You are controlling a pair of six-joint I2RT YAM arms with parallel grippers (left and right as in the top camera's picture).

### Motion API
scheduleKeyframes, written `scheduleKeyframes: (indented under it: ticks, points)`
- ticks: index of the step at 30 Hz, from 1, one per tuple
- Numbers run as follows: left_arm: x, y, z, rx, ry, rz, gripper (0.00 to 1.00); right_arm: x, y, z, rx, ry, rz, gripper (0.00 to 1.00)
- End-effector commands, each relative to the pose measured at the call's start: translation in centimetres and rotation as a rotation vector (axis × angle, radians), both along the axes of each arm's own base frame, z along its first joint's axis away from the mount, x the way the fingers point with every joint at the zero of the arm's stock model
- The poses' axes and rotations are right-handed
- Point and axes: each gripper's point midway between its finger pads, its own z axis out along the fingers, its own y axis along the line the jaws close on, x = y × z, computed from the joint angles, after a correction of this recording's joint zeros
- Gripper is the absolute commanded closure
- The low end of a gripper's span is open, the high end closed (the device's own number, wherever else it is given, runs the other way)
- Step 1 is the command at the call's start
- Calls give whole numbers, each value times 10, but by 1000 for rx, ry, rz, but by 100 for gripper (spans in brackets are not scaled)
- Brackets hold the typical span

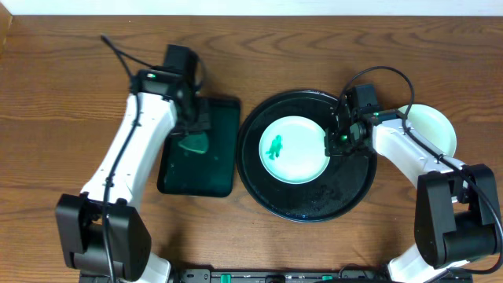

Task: Clean dirty plates on tray and stack at the side
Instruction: 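Carry the sponge with the left gripper onto the dinosaur plate, then press the sponge onto the plate and scrub while right gripper holds rim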

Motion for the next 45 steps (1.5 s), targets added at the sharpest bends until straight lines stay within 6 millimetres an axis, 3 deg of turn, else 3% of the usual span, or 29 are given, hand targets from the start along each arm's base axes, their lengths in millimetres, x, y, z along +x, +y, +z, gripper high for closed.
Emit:
scheduleKeyframes:
  ticks: [1, 6, 12, 20, 32, 45]
  points:
    - [4, -40, 13, -64, -55, -43, 93, -2, 5, 2, 25, 15, -31, 99]
    - [5, -98, 17, -128, -133, -97, 93, -5, 13, 2, 22, 10, 4, 99]
    - [0, -136, 1, -152, -132, -141, 93, -5, 16, 2, 19, 7, 12, 99]
    - [-4, -143, -39, -112, -40, -132, 93, -5, 12, 1, 0, 10, -7, 99]
    - [-8, -157, -68, -102, 12, -97, 93, -5, 12, 0, 0, 12, -10, 99]
    - [-8, -161, -77, -100, 23, -82, 93, -3, 16, -1, -35, -10, -13, 99]
